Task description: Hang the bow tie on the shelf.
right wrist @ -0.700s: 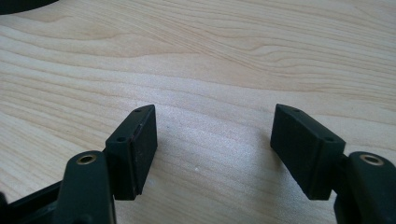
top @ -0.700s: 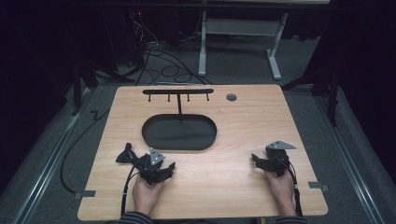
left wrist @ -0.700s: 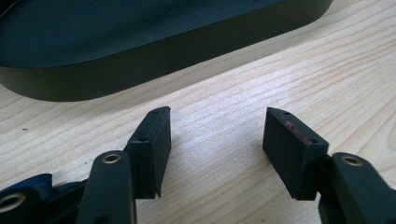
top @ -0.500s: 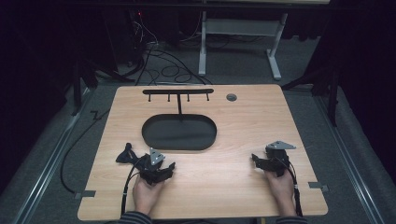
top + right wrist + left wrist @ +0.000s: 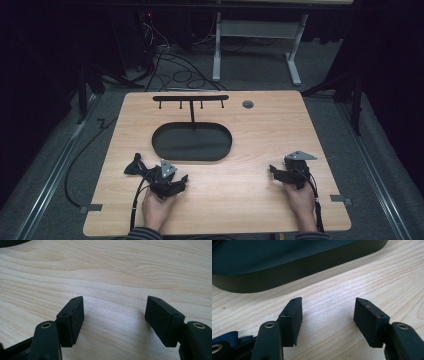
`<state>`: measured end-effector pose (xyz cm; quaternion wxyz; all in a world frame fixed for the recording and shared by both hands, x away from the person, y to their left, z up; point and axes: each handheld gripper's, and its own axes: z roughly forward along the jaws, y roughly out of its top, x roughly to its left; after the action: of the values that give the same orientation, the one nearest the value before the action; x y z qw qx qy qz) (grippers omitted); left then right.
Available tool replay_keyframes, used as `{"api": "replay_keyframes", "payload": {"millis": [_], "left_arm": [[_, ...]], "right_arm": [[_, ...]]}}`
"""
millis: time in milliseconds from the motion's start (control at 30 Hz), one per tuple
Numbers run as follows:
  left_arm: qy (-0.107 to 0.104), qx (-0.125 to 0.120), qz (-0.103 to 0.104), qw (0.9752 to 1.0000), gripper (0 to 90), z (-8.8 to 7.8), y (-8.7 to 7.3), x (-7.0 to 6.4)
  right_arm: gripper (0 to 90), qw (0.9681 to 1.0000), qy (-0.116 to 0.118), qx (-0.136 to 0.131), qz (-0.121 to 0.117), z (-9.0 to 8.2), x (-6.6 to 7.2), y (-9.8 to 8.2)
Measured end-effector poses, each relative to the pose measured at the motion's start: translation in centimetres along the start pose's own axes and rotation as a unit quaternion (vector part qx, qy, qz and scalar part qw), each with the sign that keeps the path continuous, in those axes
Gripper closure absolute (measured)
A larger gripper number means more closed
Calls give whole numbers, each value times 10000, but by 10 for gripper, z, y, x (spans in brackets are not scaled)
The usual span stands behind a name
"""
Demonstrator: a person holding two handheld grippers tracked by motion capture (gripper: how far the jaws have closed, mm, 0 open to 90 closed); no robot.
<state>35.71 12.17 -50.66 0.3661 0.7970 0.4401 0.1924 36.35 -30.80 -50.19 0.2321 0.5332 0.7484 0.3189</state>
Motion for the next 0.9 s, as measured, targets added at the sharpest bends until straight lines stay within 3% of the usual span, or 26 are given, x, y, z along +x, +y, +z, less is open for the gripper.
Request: {"api": "replay_keyframes", "payload": {"millis": [467, 667, 900], "left_arm": [[-1, 36, 29, 10000, 410, -2, 1, 0], [-33, -118, -76, 9999, 413, -11, 3, 3], [-110, -63, -142, 9998, 414, -17, 3, 8]], "right_arm": [[333, 10000, -13, 10, -9, 0, 0, 0], [332, 10000, -14, 9, -19, 0, 0, 0], [332, 10000, -21, 13, -12, 0, 1, 0]]}}
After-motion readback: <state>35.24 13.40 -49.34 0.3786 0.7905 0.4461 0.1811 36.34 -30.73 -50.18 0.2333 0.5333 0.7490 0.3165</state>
